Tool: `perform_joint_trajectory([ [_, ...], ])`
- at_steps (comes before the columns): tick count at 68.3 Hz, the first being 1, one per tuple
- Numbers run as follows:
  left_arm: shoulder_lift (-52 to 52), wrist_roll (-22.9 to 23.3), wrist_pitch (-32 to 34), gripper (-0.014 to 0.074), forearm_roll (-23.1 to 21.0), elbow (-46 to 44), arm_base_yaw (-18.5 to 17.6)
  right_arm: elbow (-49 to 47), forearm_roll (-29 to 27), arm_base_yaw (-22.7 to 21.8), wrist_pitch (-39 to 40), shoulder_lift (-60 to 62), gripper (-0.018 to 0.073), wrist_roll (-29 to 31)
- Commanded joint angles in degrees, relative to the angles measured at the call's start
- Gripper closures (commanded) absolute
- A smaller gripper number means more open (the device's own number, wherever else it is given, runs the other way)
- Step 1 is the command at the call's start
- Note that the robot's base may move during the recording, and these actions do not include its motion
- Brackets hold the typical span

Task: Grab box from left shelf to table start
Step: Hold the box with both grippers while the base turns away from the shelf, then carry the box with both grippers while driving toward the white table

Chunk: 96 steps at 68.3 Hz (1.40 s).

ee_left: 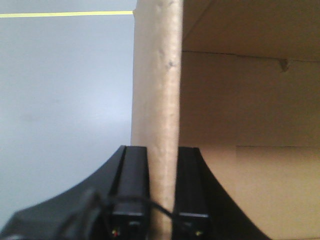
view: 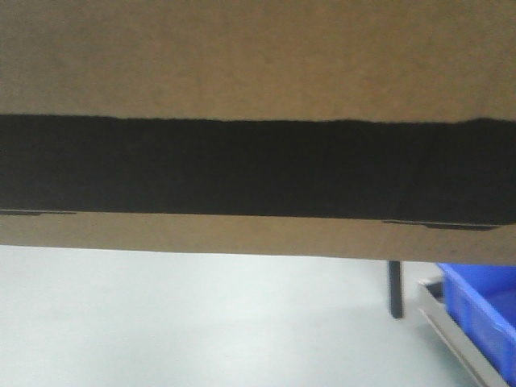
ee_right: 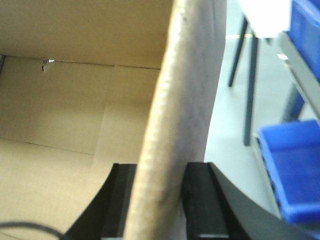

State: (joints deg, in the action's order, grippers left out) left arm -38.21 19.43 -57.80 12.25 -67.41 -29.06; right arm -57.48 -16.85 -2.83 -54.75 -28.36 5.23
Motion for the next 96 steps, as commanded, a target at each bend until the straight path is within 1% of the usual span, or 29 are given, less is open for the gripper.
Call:
perform_joint_trajectory([
  [1, 0.6, 0.6, 9.6, 0.0688, -0.8, -2.1, -0.5, -2.2, 0.6, -0.1, 7.8, -0.6, 0.0501, 0.8],
  [96, 0.6, 0.6, 9.6, 0.0688, -0.9, -2.1, -0.5, -2.2, 0.6, -0.1, 7.8, -0.6, 0.0501, 0.8],
])
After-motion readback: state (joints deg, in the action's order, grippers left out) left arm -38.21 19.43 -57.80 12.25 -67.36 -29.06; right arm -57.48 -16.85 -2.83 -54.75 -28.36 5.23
